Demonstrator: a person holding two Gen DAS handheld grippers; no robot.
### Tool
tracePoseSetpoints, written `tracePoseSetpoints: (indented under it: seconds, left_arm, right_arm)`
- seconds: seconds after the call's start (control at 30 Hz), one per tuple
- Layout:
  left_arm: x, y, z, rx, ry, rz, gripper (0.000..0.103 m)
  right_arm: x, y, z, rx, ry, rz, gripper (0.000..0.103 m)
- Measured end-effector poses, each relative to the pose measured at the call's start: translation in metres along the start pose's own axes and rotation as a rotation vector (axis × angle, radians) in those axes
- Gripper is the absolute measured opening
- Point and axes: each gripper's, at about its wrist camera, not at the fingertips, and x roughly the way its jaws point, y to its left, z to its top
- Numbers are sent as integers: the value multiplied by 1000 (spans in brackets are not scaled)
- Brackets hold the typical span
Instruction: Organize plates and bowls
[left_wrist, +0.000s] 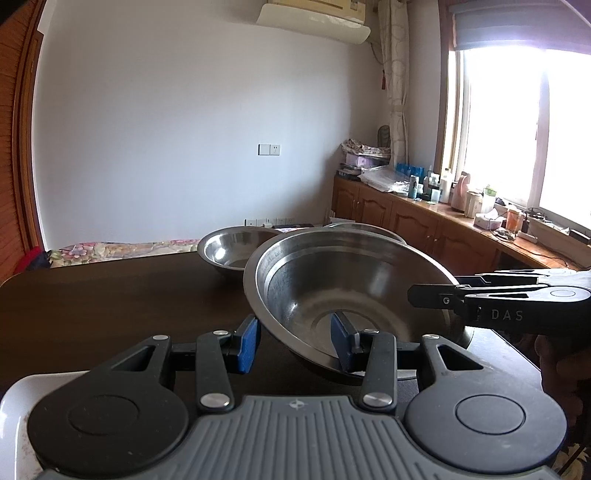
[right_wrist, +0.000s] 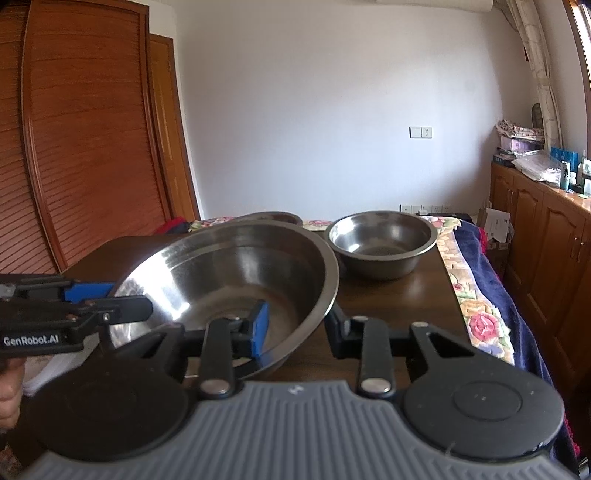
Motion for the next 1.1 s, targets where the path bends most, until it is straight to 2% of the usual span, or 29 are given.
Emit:
tracePoseSetpoints:
  seconds: [0.33, 1.1]
  left_arm:
    - [-19, 1, -8, 9, -12, 0, 72]
    - [-33, -5, -17, 6, -4, -3, 72]
  right_arm:
    - [-16, 14, -4, -14, -19, 5, 35]
    - [-34, 26, -21, -21, -17, 12, 35]
